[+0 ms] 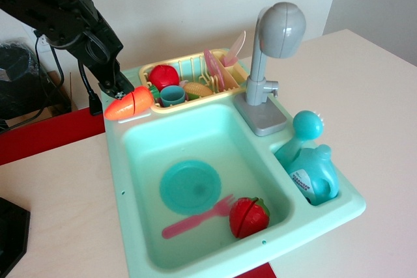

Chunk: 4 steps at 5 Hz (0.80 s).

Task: Put carrot on plate

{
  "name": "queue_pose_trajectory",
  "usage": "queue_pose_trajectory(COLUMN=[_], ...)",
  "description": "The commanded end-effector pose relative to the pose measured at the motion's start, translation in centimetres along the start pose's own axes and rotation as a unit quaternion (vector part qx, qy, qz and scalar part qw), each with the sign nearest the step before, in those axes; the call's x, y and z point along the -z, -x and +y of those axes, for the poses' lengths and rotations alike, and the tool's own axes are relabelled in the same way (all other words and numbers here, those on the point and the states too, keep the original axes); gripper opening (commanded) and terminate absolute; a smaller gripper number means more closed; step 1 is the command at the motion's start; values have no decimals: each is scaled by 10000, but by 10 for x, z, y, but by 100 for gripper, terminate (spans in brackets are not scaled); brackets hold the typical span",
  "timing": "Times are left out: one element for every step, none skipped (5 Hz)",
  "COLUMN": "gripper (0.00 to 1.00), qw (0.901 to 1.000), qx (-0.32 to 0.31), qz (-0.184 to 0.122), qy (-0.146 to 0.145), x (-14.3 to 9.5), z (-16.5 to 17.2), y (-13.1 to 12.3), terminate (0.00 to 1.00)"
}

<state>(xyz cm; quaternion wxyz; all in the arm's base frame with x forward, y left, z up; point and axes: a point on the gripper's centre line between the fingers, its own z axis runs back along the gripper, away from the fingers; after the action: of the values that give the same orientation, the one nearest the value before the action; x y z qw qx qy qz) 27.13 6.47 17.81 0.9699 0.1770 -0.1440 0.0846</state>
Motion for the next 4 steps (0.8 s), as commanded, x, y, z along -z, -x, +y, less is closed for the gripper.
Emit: queue_pose_trajectory(gripper=[100, 100, 100, 100], qw=[10000, 9998, 9999, 9997], qx=[0, -136, -123, -49], qz=[0, 160, 31, 210], qy=[0, -31, -38, -63], x=[0, 12, 11, 20], z=[0, 1, 4, 2], y=[0, -10, -14, -15], terminate=[0, 0, 0, 0])
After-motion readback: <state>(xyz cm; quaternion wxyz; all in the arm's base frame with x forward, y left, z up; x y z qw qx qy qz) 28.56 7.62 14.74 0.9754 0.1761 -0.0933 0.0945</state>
